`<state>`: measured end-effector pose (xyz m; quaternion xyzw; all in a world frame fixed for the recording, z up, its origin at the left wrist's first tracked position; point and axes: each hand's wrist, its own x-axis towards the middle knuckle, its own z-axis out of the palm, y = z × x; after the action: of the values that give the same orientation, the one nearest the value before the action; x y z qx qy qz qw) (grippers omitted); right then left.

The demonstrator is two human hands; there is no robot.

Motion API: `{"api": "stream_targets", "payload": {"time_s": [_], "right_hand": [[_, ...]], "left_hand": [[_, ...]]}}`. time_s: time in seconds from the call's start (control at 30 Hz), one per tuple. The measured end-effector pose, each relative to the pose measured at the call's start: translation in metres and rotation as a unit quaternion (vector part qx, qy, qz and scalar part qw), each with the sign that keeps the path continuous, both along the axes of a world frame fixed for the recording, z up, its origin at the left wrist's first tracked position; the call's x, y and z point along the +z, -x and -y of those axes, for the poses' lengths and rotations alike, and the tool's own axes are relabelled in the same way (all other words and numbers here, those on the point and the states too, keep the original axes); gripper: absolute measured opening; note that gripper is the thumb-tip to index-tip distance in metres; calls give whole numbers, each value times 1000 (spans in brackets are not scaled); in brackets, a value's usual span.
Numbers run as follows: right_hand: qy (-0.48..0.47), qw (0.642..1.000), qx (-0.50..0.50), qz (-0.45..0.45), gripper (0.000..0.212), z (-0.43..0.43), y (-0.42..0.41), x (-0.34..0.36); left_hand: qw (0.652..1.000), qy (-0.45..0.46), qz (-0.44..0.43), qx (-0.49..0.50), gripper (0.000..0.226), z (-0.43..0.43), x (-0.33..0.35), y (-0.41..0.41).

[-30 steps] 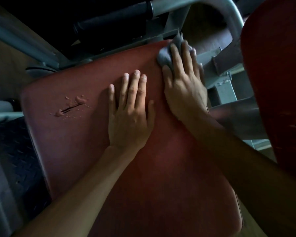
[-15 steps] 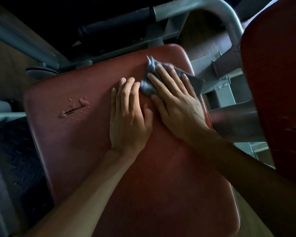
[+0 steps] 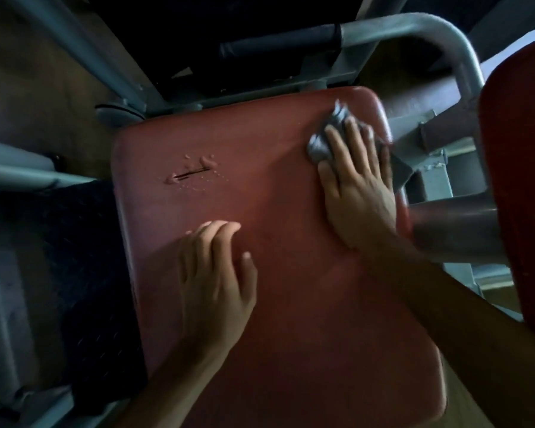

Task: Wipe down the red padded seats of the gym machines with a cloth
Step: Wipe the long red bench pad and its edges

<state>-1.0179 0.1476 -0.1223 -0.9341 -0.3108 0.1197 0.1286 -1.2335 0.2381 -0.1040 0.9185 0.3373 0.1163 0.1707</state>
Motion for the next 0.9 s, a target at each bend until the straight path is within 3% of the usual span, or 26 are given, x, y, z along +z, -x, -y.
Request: {"api": "stream_targets", "payload": {"time_s": [0.07,0.23,0.33,0.47,0.6,0.8,0.9], "right_hand": [[-17,998,-50,19,55,-35,13,-1],[-8,992,128,8,53,-13,70,1],[-2,993,114,25,53,-13,56,-1],[-29,999,7,14,54,-64,64,-1],[5,984,180,16,54,-24,91,4],[-27,998,55,20,52,-79,86,2],[-29,984,172,26,51,-56,98,1]], "left_hand": [[998,2,-36,54,47,-13,-1,24],[988,15,-104,117,84,-41,-6,47],[988,28,-101,113,93,-54,-10,44],[990,42,-87,102,97,-64,-15,41],[991,59,-59,103,96,-63,-18,42],[992,52,-55,102,95,-62,-21,43],[992,51,-51,104,94,-62,-20,42]]}}
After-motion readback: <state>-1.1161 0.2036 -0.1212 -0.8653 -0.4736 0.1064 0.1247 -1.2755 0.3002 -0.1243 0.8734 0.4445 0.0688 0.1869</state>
